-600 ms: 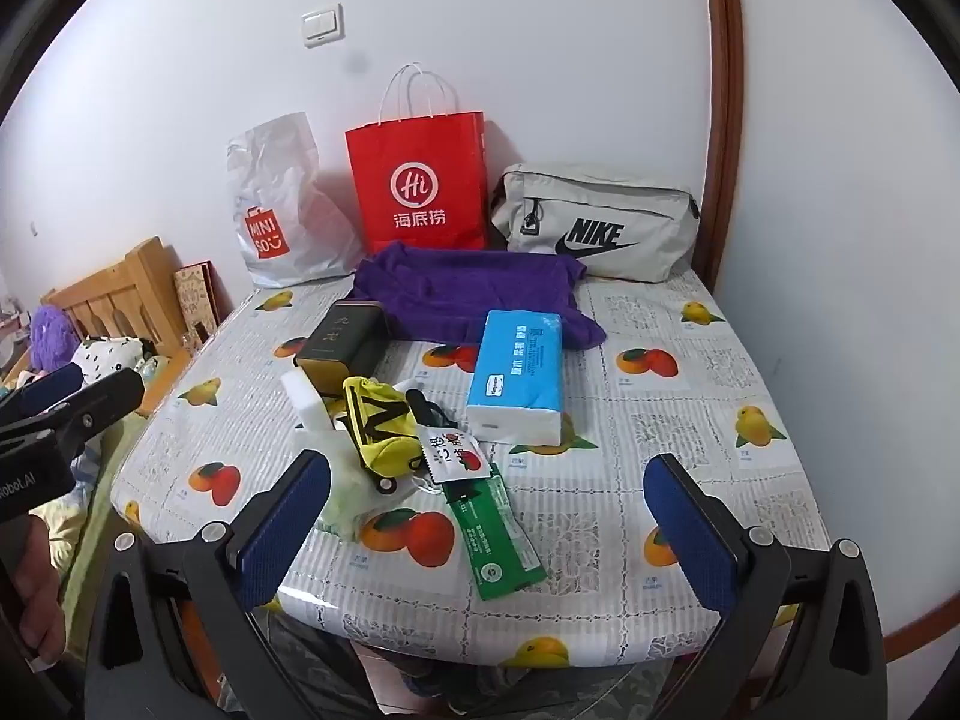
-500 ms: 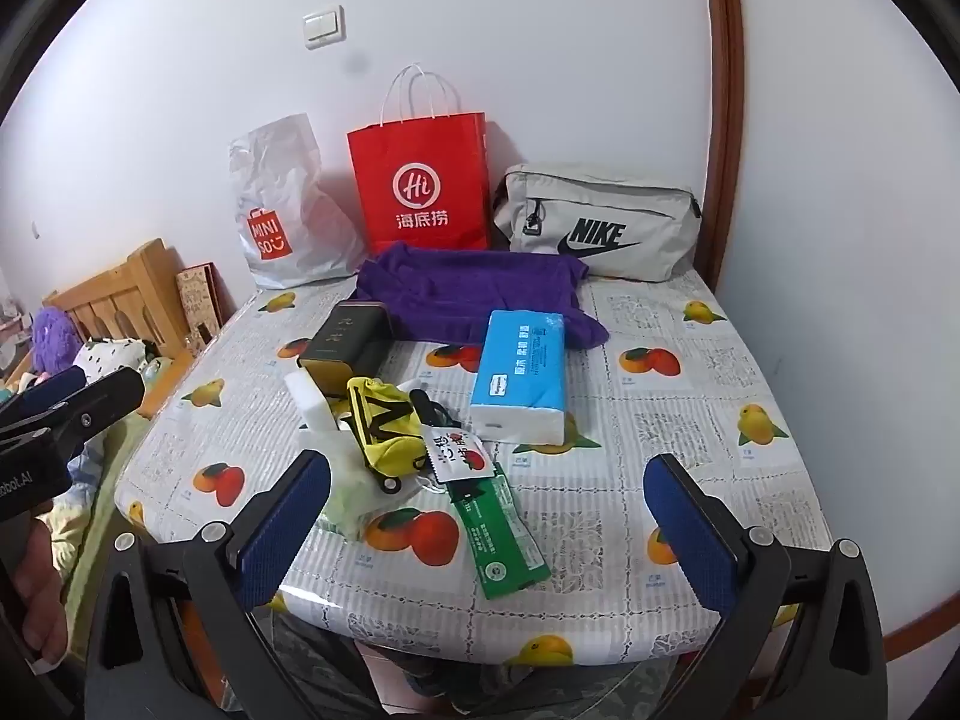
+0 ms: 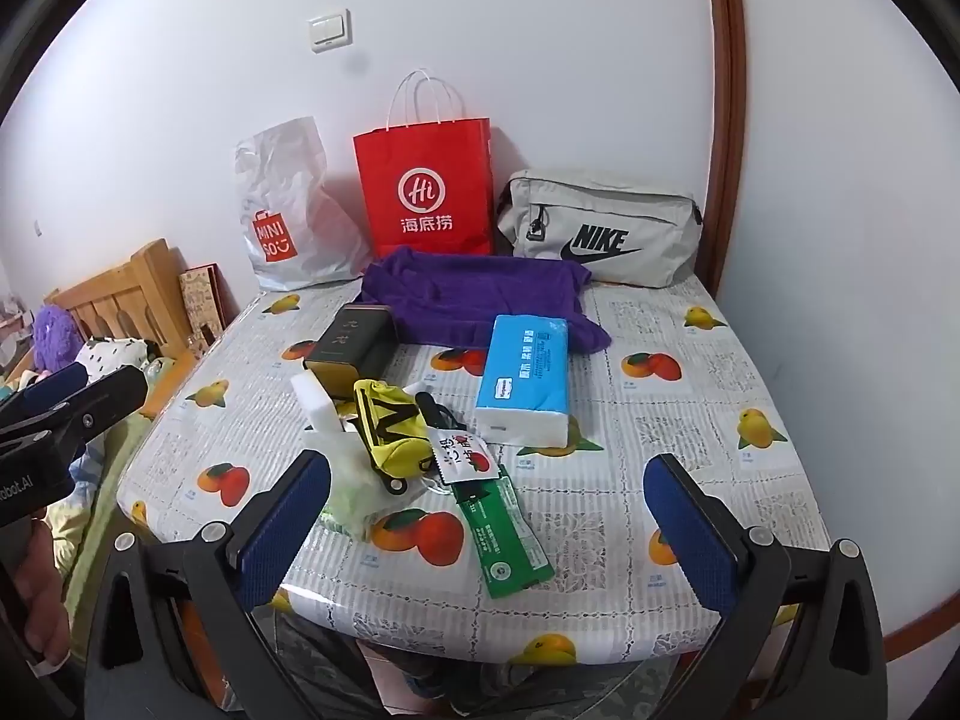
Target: Organize soft objects
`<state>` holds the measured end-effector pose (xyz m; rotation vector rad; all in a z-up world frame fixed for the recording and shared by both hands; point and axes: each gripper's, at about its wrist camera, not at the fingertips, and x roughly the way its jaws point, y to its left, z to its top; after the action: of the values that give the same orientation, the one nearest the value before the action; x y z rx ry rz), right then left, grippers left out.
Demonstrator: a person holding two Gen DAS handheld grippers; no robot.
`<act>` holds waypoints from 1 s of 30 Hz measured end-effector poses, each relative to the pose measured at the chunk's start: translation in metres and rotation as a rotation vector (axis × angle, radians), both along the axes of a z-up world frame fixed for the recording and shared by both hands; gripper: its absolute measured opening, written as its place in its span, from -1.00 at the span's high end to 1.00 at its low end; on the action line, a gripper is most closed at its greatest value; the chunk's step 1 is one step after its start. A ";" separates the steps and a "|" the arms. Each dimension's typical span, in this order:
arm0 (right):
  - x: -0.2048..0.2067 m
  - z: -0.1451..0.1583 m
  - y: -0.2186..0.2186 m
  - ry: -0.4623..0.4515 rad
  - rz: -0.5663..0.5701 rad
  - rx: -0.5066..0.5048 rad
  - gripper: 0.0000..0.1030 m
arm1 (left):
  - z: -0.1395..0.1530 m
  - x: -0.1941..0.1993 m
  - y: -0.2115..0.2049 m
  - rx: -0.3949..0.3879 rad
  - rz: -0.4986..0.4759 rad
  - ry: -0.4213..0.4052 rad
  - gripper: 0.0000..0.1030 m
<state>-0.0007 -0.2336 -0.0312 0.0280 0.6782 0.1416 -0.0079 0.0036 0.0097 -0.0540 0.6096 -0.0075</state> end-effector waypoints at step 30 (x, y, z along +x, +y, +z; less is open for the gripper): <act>-0.004 0.003 0.002 -0.014 0.007 -0.009 -0.99 | 0.001 -0.002 0.010 0.004 0.014 0.001 -1.00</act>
<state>-0.0049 -0.2312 -0.0283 0.0165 0.6645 0.1450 -0.0098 0.0140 0.0108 -0.0540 0.6102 0.0078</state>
